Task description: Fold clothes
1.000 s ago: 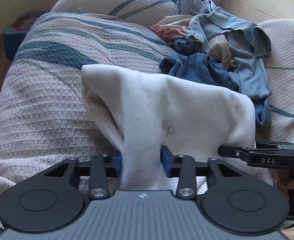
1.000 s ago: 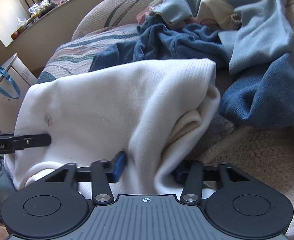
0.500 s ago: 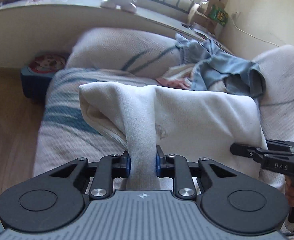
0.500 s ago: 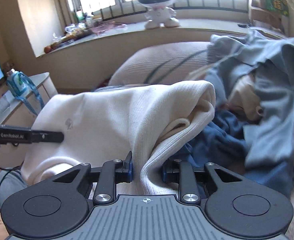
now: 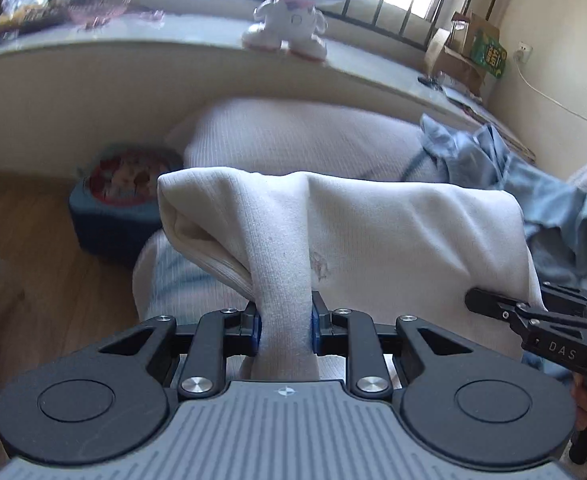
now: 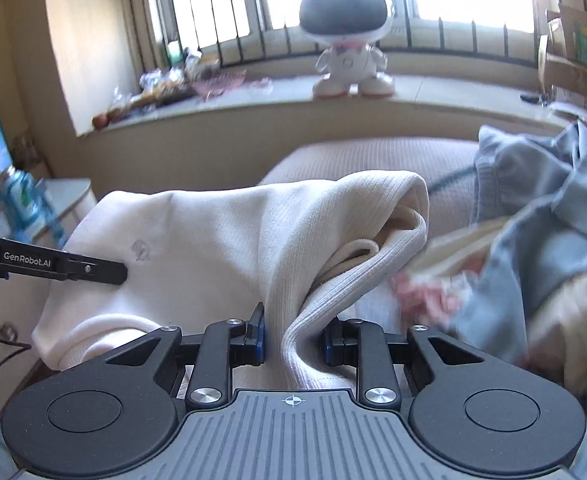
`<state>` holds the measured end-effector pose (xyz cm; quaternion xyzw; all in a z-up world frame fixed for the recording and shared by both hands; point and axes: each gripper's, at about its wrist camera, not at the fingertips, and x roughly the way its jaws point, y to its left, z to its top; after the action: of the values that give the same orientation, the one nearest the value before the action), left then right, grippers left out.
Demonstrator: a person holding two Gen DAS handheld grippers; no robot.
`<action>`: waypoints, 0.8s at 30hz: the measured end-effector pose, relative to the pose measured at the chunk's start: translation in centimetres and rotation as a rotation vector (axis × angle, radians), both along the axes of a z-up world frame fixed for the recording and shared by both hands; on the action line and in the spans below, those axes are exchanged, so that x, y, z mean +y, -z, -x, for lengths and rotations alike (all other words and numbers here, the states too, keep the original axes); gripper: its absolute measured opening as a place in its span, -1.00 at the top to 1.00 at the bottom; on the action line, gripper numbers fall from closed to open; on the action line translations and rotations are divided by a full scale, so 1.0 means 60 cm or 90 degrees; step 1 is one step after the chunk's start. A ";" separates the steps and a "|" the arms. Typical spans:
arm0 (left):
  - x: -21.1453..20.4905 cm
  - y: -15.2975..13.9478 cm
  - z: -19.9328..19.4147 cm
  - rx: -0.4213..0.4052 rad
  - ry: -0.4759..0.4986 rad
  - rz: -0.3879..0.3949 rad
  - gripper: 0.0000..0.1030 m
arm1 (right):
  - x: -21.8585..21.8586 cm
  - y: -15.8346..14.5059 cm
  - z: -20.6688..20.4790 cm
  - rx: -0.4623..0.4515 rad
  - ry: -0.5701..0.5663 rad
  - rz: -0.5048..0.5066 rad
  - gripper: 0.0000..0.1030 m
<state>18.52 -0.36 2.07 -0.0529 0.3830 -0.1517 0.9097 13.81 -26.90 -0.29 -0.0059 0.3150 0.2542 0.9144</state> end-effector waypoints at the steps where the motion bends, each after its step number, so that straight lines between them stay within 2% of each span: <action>1: -0.003 -0.006 -0.031 -0.007 0.003 -0.007 0.61 | 0.006 -0.001 -0.024 -0.006 0.010 -0.006 0.51; 4: -0.017 -0.010 -0.115 -0.009 0.003 -0.028 0.60 | 0.023 0.004 -0.090 -0.016 0.038 -0.010 0.51; 9: -0.043 0.018 -0.202 -0.008 0.012 -0.058 0.60 | 0.052 0.042 -0.164 -0.002 0.097 0.024 0.51; 14: -0.069 0.103 -0.263 0.034 0.016 -0.144 0.53 | 0.074 0.110 -0.217 0.034 0.146 0.068 0.51; 15: -0.073 0.121 -0.274 0.045 0.014 -0.161 0.36 | 0.076 0.124 -0.224 0.045 0.155 0.075 0.50; 17: -0.071 0.145 -0.284 0.059 -0.003 -0.173 0.07 | 0.074 0.139 -0.232 0.057 0.166 0.077 0.43; 20: -0.060 0.151 -0.284 0.069 -0.029 -0.157 -0.01 | 0.062 0.146 -0.241 0.076 0.180 0.066 0.21; 22: -0.055 0.142 -0.279 0.074 -0.035 -0.154 -0.12 | 0.050 0.146 -0.242 0.086 0.182 0.057 -0.08; 24: -0.049 0.128 -0.266 0.082 -0.040 -0.146 -0.13 | 0.036 0.138 -0.235 0.091 0.172 0.042 -0.12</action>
<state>34.48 -3.29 -5.58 0.0299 0.4533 -0.0746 0.8877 27.90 -24.75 -8.57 0.0245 0.3854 0.1181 0.9148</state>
